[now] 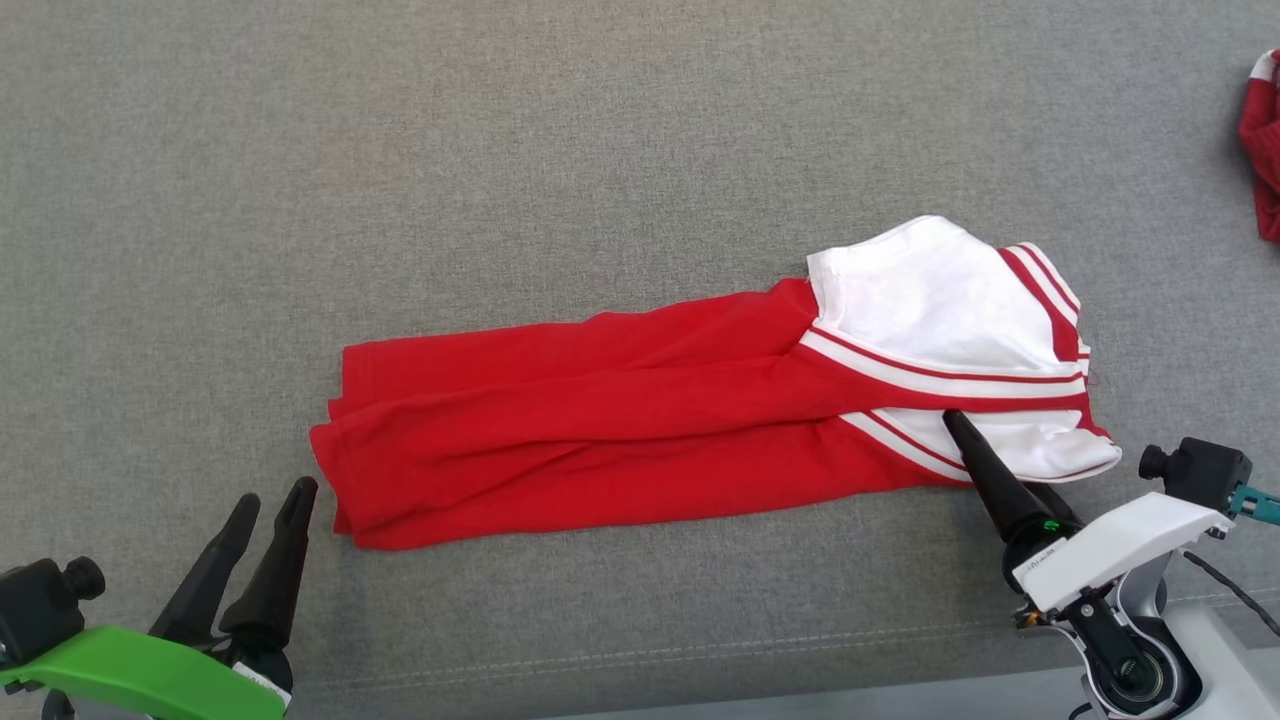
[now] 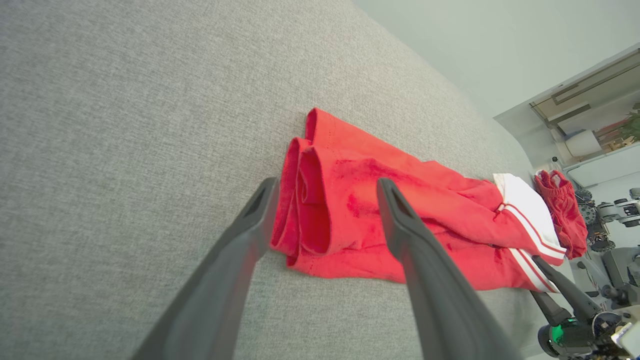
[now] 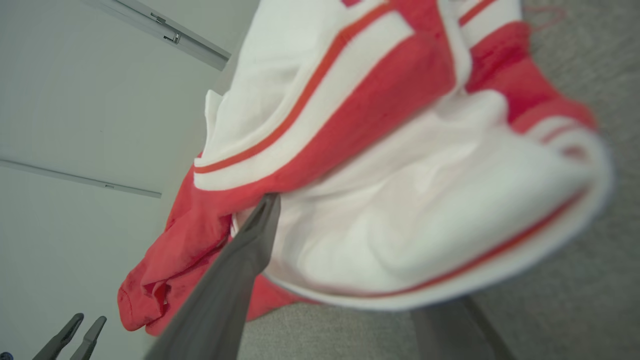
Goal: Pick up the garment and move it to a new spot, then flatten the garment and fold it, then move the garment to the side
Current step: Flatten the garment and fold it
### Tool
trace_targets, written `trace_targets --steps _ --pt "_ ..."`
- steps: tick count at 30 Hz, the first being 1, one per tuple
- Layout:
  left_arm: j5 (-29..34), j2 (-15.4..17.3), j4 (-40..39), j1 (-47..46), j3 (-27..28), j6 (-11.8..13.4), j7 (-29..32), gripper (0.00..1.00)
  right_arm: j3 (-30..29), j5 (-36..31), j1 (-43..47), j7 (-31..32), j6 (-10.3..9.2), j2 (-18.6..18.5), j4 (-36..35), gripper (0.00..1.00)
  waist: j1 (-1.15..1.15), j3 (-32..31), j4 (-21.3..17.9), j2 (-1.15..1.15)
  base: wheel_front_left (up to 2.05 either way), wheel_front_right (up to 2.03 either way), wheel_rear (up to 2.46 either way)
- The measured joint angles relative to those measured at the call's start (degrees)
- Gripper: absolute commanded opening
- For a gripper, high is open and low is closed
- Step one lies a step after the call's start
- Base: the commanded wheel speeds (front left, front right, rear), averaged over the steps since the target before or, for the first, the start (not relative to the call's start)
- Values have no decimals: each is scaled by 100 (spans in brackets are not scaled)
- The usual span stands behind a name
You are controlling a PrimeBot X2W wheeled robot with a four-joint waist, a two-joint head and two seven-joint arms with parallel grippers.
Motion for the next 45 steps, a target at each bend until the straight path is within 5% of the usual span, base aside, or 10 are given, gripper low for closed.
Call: trace_targets --steps 21,43,44,45 --pt "-83 -55 8 202 46 24 49 100 207 137 61 -111 -1 -457 -389 100 0 -71 -58 0 0 0 0" --pt "-78 -71 -130 194 68 26 177 100 -103 589 -364 -559 -1 -256 41 100 0 230 38 0 0 0 0" --pt "-78 -74 -130 194 74 26 177 100 -111 590 -394 -566 -1 -253 67 85 0 232 43 0 0 0 0" --pt "-77 -79 -131 194 80 26 176 100 -148 593 -413 -612 -2 -241 101 40 0 233 49 0 0 0 0"
